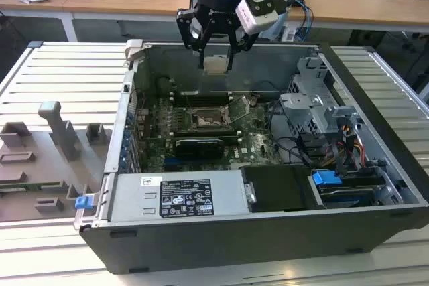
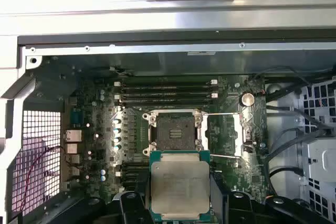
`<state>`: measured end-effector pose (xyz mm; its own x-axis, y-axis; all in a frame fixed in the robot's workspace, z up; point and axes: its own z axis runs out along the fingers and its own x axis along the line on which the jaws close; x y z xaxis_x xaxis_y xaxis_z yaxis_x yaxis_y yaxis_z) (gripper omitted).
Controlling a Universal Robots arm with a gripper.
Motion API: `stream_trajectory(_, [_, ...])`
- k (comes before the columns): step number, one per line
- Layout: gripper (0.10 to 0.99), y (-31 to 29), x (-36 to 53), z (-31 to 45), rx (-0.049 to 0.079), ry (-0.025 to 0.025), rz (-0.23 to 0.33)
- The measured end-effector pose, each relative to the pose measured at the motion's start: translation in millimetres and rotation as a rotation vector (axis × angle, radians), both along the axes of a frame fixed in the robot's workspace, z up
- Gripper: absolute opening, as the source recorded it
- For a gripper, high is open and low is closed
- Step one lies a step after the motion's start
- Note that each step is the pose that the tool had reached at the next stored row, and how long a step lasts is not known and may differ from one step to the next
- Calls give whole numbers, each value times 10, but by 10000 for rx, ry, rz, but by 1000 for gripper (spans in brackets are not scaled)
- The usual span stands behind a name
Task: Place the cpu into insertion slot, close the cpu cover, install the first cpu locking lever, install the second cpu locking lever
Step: 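Place the cpu into insertion slot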
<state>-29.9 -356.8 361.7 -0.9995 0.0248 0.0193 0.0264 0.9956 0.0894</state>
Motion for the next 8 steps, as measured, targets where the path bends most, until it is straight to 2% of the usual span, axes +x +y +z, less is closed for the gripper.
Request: stream_trajectory(8, [541, 0, 0, 0, 0, 0, -105])
